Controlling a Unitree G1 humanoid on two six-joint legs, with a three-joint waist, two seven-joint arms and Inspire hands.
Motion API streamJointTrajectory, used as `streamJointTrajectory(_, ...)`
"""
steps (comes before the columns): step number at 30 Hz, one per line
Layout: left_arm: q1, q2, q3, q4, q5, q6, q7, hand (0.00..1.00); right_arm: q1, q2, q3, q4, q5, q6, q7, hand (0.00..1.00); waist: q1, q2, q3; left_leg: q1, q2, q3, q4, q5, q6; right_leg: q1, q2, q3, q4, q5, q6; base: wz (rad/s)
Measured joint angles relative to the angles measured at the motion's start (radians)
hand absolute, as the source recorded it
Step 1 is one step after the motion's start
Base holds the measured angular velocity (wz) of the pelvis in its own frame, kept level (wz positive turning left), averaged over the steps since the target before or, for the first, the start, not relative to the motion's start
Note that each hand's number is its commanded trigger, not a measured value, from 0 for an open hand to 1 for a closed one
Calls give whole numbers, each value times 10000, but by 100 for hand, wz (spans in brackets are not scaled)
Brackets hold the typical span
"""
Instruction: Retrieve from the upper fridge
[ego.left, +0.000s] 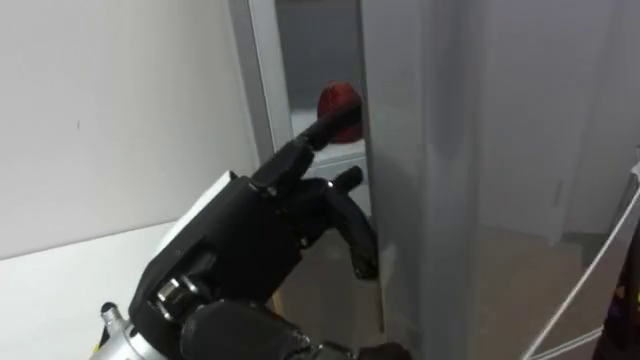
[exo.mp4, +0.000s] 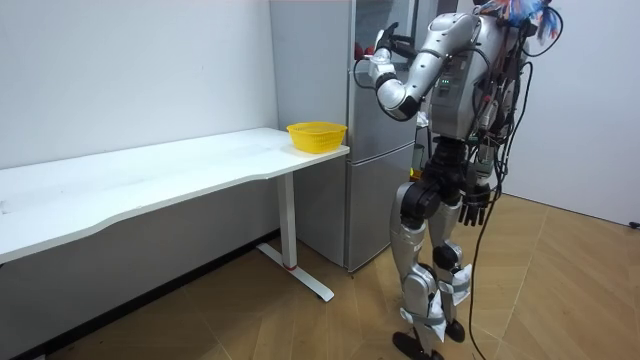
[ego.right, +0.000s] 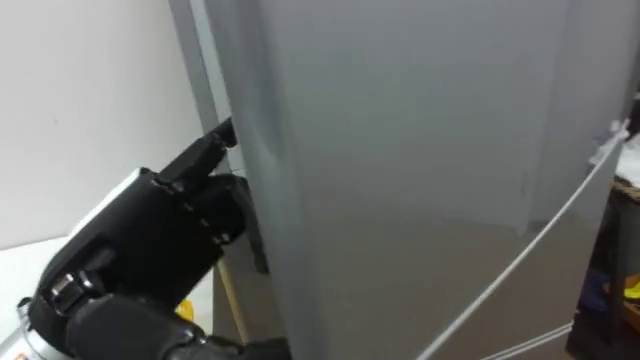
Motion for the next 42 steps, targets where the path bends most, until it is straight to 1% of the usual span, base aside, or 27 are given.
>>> streamJointTrajectory(1,-54,3,-98,-2,-1,27,-165,0,-20,-6,-5,-4,1,2,0,0,-80,11,-4,1,13,56,0,0,0,-16,8,38,2,2,-6,-13)
streamJointTrajectory(3,-140,30,-223,0,10,177,-381,0,-17,-34,-4,-6,6,0,0,0,-111,24,-13,6,44,193,0,0,0,-69,37,169,11,19,-31,-19)
streamJointTrajectory(5,-288,153,-379,4,14,296,-615,0,-1,-35,-8,-5,7,3,5,0,-168,16,-8,10,59,234,-3,0,0,-94,56,224,9,33,-49,-11)
streamJointTrajectory(7,-379,217,-439,-3,11,374,-832,0,-1,-38,-8,0,6,14,8,0,-197,21,-10,18,66,299,-4,0,0,-109,65,282,11,34,-51,-10)
streamJointTrajectory(8,-412,276,-448,-3,11,377,-940,0,-14,-37,-7,-1,7,5,7,0,-198,23,-9,46,80,405,-4,0,0,-111,76,345,12,37,-57,-15)
streamJointTrajectory(10,-420,366,-457,-3,9,377,-1001,0,-26,-39,-6,-3,14,0,1,0,-235,23,-9,108,96,462,-11,-1,-1,-86,110,446,6,46,-67,-15)
streamJointTrajectory(11,-421,398,-474,-4,8,377,-1008,0,-45,-41,-7,-8,15,-3,1,0,-355,22,-9,111,97,465,-16,-1,-2,-76,138,444,2,47,-69,-6)
streamJointTrajectory(19,-534,394,-701,47,12,455,-982,0,-55,-46,-7,8,56,56,-3,0,-495,41,4,118,144,478,-46,-1,-2,-103,154,471,-12,56,-100,-1)
streamJointTrajectory(25,-607,393,-883,56,11,569,-970,0,-97,-46,-1,6,77,89,-41,0,-501,44,5,119,151,477,-46,-1,-2,-107,167,487,-22,58,-113,0)
streamJointTrajectory(33,-610,377,-1198,72,80,573,-898,0,-107,-43,2,8,148,69,-191,0,-597,47,6,118,151,482,-46,-2,-3,-107,170,486,-33,59,-114,0)
streamJointTrajectory(36,-639,310,-1237,74,114,574,-898,0,-105,-43,11,8,148,52,-246,0,-647,45,8,116,152,488,-46,-2,-3,-108,168,482,-35,59,-114,0)
streamJointTrajectory(39,-807,305,-1302,75,112,573,-893,0,-105,-44,40,8,147,39,-227,0,-640,44,8,107,152,484,-48,-1,-3,-126,169,491,-35,59,-114,0)
streamJointTrajectory(42,-1107,264,-1499,75,95,569,-864,0,-105,-52,248,9,139,4,-230,0,-664,33,16,103,151,459,-61,-1,-3,-126,171,482,-35,59,-114,0)
